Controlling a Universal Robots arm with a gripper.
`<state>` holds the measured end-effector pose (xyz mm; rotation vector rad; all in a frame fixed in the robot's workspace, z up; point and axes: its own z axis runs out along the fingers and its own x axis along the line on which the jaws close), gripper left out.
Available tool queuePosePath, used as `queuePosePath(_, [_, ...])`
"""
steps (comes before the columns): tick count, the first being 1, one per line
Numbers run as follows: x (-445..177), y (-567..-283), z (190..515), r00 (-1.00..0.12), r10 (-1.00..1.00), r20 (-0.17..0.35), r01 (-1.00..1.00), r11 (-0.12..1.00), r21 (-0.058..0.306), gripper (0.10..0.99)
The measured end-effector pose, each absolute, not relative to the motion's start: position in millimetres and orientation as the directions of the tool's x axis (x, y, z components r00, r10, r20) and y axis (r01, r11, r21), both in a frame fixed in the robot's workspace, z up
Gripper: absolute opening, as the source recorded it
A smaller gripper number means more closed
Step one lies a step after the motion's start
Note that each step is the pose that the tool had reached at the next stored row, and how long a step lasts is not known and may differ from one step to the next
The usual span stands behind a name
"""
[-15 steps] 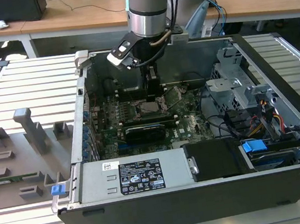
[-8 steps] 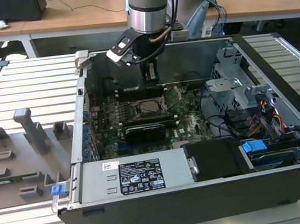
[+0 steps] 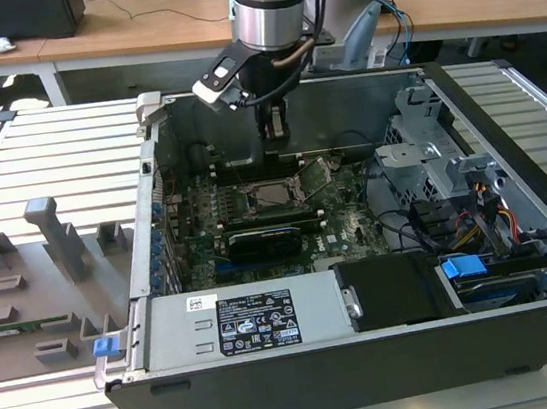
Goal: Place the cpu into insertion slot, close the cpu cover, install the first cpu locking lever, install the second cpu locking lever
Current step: 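Place the cpu into insertion slot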
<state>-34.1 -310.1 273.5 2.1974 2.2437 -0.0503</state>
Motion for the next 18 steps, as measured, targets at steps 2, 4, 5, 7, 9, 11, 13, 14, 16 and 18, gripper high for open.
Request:
queuePosePath(2, [-34, -310, 281, -0.021, 1.0, -0.023, 1.0, 0.021, -0.022, 0.106])
queuePosePath(4, [-34, -310, 286, -0.021, 1.0, -0.023, 1.0, 0.021, -0.022, 0.106])
queuePosePath(5, [-34, -310, 288, -0.021, 1.0, -0.023, 1.0, 0.021, -0.022, 0.106])
queuePosePath(7, [-34, -310, 294, -0.021, 1.0, -0.023, 1.0, 0.021, -0.022, 0.106])
queuePosePath(9, [-34, -310, 297, -0.021, 1.0, -0.023, 1.0, 0.021, -0.022, 0.106])
queuePosePath(11, [-34, -310, 303, -0.021, 1.0, -0.023, 1.0, 0.021, -0.022, 0.106])
queuePosePath(13, [-34, -310, 309, -0.021, 1.0, -0.023, 1.0, 0.021, -0.022, 0.106])
queuePosePath(14, [-34, -310, 310, -0.021, 1.0, -0.023, 1.0, 0.021, -0.022, 0.106])
queuePosePath(16, [-34, -310, 314, -0.021, 1.0, -0.023, 1.0, 0.021, -0.022, 0.106])
queuePosePath(18, [-34, -310, 318, -0.021, 1.0, -0.023, 1.0, 0.021, -0.022, 0.106])
